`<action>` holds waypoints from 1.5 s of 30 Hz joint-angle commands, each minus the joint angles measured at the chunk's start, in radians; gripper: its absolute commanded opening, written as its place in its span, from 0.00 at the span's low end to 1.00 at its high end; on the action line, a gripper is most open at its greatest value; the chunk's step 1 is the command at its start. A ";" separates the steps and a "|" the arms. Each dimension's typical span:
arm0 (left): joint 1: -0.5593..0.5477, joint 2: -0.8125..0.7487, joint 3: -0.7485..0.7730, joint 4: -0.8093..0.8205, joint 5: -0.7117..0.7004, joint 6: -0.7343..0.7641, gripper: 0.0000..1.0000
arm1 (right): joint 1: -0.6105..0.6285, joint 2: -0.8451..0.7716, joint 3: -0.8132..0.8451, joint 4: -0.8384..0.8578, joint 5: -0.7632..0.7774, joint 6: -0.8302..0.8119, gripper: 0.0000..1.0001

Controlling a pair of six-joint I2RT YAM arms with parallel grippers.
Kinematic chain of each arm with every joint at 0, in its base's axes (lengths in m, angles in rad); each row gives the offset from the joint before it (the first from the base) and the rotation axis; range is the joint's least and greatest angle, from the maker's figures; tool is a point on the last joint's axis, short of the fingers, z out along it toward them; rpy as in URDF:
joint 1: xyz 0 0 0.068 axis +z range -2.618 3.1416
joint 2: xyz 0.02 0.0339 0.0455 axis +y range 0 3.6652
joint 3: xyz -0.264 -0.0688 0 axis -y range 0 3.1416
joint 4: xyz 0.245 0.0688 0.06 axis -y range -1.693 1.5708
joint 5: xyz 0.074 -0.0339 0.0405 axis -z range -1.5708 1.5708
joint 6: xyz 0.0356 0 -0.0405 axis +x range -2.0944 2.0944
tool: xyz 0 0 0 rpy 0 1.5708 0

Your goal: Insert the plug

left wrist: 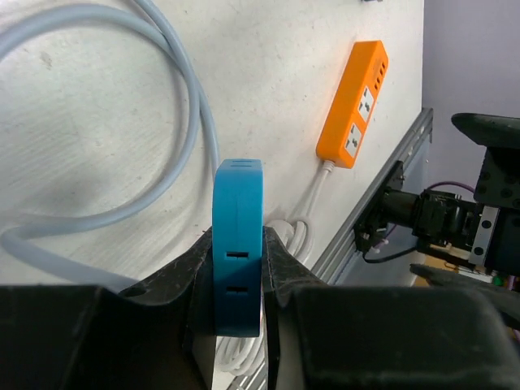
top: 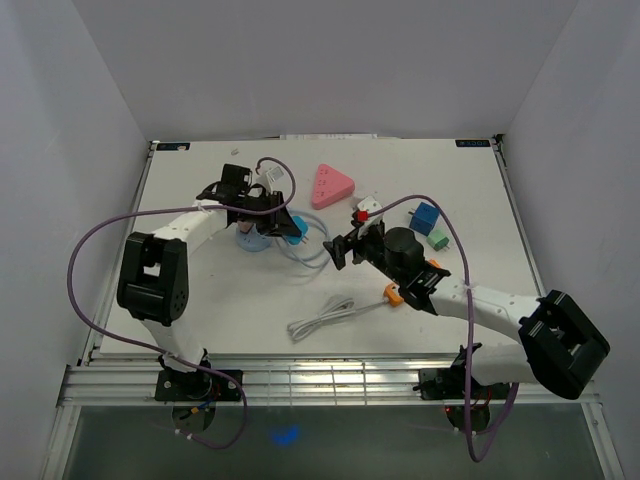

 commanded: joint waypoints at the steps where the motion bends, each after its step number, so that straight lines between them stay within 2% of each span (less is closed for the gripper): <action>1: 0.015 -0.101 0.038 -0.003 -0.053 0.045 0.00 | -0.007 -0.034 -0.026 0.093 0.181 0.044 0.95; 4: 0.034 -0.114 0.039 0.001 -0.050 0.046 0.00 | -0.030 -0.021 -0.015 0.039 0.312 0.101 0.97; 12: 0.068 -0.184 0.022 0.042 -0.065 0.042 0.00 | -0.108 -0.001 -0.020 0.009 0.226 0.210 0.97; 16: 0.093 -0.218 0.005 0.043 -0.152 0.036 0.00 | -0.114 0.015 -0.015 0.007 0.211 0.221 0.97; 17: 0.099 -0.225 0.004 0.038 -0.218 0.036 0.00 | -0.114 0.018 -0.012 0.004 0.209 0.224 0.97; 21: 0.102 -0.241 0.018 -0.016 -0.326 0.092 0.00 | -0.117 0.032 -0.006 0.001 0.202 0.228 0.97; 26: 0.102 -0.210 0.056 -0.097 -0.418 0.141 0.00 | -0.119 0.049 0.000 0.001 0.189 0.233 0.97; 39: 0.100 -0.149 0.070 -0.117 -0.553 0.172 0.00 | -0.134 0.048 0.003 -0.014 0.163 0.244 0.97; 45: 0.085 -0.149 0.045 -0.073 -0.587 0.197 0.00 | -0.148 0.043 0.003 -0.019 0.148 0.254 0.97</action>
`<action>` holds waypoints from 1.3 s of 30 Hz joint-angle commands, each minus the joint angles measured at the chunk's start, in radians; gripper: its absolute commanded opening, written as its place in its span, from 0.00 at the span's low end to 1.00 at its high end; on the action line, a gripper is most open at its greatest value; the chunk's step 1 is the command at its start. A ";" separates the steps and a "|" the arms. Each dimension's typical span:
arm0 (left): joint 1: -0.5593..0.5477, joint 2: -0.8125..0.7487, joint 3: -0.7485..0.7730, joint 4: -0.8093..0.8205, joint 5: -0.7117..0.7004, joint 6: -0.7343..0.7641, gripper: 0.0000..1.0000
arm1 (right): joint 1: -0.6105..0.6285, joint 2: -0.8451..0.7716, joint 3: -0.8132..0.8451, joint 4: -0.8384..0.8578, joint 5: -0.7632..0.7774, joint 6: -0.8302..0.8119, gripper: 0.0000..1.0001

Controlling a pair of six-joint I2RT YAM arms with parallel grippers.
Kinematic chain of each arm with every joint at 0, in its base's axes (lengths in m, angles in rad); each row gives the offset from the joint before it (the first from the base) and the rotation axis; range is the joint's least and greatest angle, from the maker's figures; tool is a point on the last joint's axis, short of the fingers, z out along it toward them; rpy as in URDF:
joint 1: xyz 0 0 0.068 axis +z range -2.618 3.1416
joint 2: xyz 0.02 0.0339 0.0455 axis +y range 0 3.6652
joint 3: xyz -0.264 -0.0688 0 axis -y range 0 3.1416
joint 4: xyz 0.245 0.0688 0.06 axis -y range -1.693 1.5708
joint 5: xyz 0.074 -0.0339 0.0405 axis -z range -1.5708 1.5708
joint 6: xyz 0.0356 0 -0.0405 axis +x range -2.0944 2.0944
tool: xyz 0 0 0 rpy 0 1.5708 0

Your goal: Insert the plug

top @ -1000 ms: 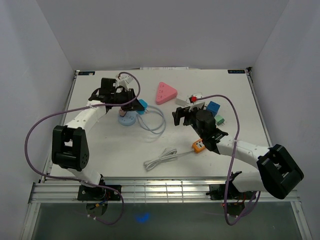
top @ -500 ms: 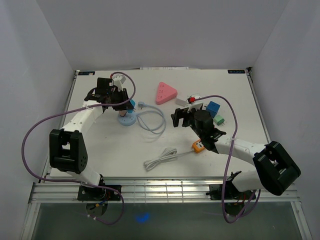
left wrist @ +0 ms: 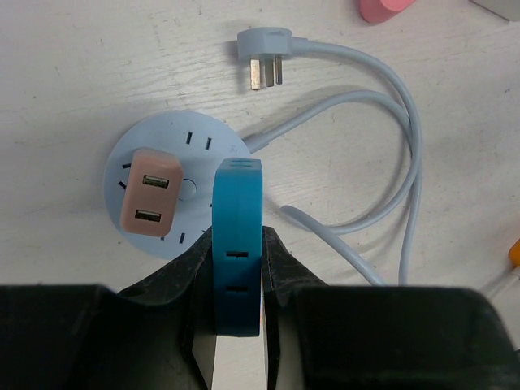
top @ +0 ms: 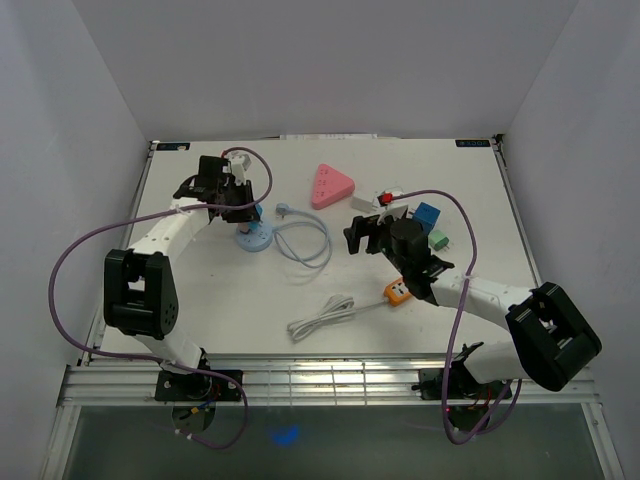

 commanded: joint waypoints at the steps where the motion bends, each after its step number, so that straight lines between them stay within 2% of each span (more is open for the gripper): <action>1: -0.014 -0.025 0.004 0.041 -0.046 0.037 0.00 | -0.013 -0.006 0.022 0.014 -0.014 0.015 0.97; 4: -0.019 -0.034 -0.013 0.068 -0.078 0.053 0.00 | -0.022 -0.006 0.022 0.011 -0.022 0.021 0.97; 9: -0.022 -0.033 -0.036 0.123 -0.040 0.106 0.00 | -0.038 -0.005 0.020 0.009 -0.035 0.032 0.97; 17: -0.025 -0.008 -0.050 0.138 -0.055 0.195 0.00 | -0.061 -0.023 0.010 0.006 -0.057 0.046 0.97; 23: -0.044 -0.031 -0.065 0.138 -0.127 0.195 0.00 | -0.074 -0.005 0.013 0.006 -0.071 0.067 0.97; 39: -0.065 -0.028 -0.099 0.166 -0.172 0.220 0.00 | -0.110 -0.002 0.011 0.006 -0.123 0.098 0.97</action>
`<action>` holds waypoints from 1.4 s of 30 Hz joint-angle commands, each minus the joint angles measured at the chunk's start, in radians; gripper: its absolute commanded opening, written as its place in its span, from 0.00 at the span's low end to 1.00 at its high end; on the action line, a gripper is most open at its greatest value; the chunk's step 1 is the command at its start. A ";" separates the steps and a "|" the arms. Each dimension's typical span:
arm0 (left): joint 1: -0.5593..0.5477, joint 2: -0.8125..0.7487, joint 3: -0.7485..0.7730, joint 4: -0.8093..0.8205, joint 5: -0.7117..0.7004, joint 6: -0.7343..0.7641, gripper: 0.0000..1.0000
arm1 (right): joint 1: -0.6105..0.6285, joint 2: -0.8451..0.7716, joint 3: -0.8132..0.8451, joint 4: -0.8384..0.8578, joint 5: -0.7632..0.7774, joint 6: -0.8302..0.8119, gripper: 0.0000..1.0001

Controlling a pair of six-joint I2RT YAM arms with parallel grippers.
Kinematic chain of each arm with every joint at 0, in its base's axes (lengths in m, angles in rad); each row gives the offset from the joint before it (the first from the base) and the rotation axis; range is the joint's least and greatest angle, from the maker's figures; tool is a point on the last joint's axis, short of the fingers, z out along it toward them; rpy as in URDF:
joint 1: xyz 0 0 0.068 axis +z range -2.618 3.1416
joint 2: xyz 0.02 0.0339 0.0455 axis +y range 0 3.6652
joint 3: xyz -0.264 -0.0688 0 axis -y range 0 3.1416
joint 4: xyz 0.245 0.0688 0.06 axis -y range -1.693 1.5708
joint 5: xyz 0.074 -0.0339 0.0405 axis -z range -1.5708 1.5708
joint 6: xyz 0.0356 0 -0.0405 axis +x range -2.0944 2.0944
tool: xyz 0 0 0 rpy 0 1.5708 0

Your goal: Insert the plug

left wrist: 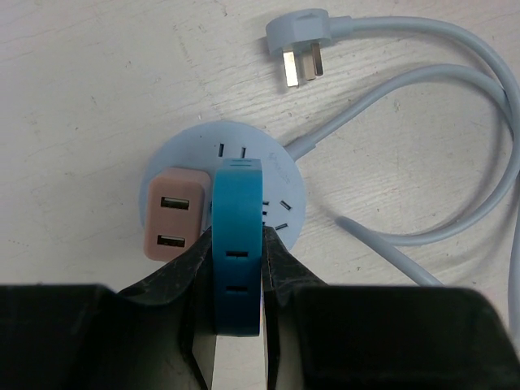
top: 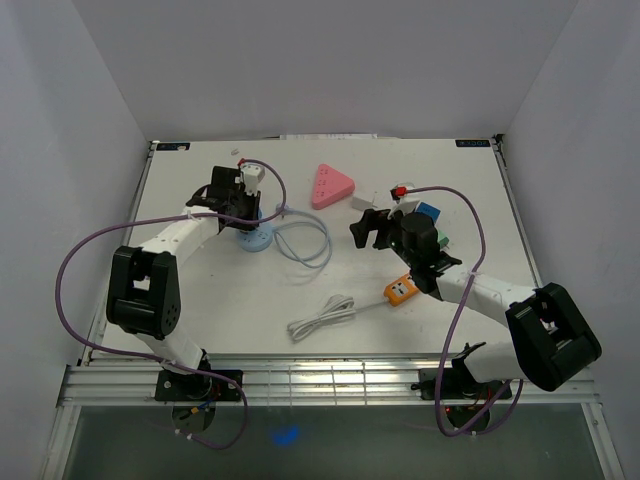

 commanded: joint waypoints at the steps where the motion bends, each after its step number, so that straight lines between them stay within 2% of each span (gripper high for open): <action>1: -0.002 -0.033 -0.002 0.031 -0.010 0.011 0.00 | -0.011 -0.003 0.010 0.018 -0.018 0.016 0.97; 13: -0.011 -0.021 0.003 0.020 0.028 0.017 0.00 | -0.028 0.003 0.008 0.020 -0.042 0.029 0.97; 32: -0.048 -0.005 -0.016 0.008 -0.085 0.000 0.00 | -0.049 0.011 0.006 0.020 -0.068 0.038 0.97; 42: -0.048 0.012 -0.013 -0.006 -0.061 0.003 0.00 | -0.057 0.019 0.009 0.021 -0.080 0.044 0.97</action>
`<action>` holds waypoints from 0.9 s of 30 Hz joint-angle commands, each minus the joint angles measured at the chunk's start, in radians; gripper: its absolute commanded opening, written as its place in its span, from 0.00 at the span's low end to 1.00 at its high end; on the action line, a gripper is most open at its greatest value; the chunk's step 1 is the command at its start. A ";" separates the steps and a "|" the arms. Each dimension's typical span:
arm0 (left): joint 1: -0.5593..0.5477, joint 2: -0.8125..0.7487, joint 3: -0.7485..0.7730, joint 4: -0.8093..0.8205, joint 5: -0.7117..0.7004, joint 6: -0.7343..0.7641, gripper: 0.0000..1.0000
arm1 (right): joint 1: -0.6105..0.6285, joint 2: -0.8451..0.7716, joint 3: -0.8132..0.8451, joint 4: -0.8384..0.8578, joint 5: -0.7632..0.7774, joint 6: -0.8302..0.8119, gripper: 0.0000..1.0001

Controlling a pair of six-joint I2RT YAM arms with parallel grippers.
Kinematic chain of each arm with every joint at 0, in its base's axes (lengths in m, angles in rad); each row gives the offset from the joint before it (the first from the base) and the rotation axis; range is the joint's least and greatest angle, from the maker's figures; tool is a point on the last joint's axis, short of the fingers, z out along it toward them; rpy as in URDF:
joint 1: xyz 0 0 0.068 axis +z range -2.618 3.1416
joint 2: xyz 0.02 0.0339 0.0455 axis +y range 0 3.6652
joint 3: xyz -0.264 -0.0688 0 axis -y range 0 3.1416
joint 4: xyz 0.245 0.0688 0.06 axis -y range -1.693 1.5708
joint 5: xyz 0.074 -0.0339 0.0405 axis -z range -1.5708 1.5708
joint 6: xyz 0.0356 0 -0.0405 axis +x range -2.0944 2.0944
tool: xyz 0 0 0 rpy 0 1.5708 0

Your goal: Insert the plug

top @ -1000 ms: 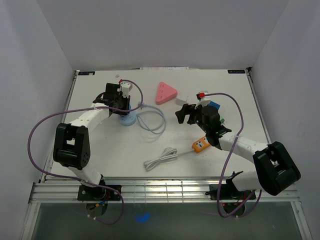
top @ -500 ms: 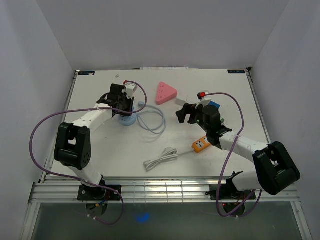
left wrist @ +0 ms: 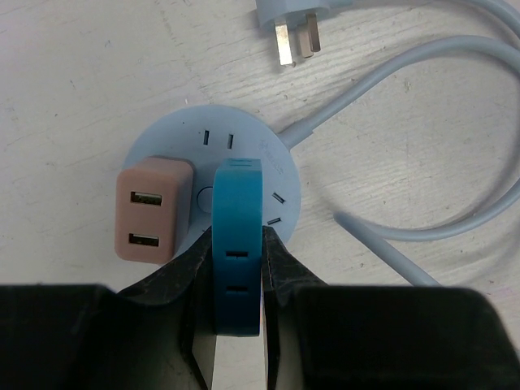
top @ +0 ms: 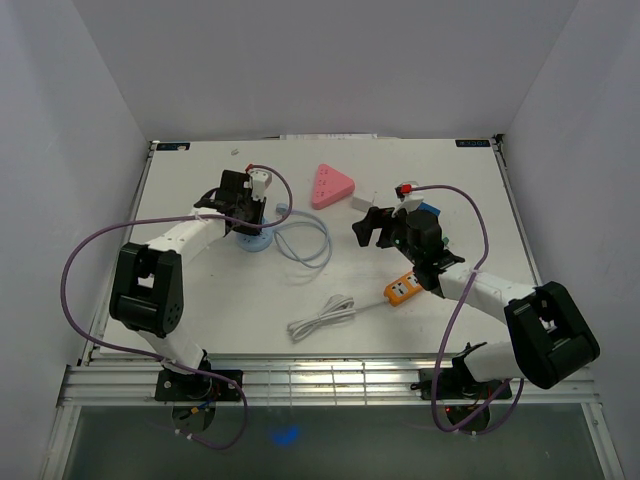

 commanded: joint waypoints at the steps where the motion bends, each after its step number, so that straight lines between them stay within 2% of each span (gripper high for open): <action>1: 0.002 -0.004 0.000 0.002 0.009 0.000 0.00 | -0.007 0.010 0.009 0.021 -0.009 0.014 0.97; 27: -0.018 0.031 0.005 -0.007 0.001 0.037 0.00 | -0.034 0.018 0.003 0.029 -0.038 0.033 0.97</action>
